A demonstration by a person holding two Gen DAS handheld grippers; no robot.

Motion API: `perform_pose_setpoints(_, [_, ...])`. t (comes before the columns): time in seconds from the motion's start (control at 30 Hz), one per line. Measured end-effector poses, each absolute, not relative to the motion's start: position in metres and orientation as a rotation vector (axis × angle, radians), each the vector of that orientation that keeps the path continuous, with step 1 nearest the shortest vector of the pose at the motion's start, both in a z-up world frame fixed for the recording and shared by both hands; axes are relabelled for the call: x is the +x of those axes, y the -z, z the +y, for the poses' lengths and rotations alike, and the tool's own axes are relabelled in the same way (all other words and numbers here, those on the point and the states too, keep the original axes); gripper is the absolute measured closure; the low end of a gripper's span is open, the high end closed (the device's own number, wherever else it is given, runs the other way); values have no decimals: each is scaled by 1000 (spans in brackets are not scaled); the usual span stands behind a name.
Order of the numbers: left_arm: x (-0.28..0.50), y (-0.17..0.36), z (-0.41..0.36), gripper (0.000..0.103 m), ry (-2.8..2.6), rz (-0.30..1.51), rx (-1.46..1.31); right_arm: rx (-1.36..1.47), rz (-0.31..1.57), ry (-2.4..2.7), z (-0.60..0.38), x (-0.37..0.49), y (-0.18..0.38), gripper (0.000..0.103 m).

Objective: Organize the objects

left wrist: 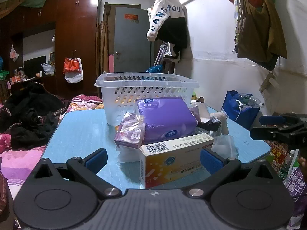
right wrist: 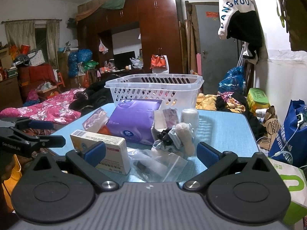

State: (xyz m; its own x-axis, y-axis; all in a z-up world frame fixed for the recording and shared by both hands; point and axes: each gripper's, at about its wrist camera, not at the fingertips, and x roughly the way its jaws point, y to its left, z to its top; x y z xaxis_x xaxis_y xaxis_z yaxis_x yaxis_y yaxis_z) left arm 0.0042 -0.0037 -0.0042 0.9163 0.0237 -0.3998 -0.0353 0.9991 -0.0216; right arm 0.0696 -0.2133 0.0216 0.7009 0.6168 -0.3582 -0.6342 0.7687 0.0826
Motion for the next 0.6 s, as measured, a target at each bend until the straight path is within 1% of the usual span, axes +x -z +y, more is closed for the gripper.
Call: perform_pose_setpoints(0.6, [4,4,-3,0,-44,400,-23,-59,385,-701,-212,68,-23,0])
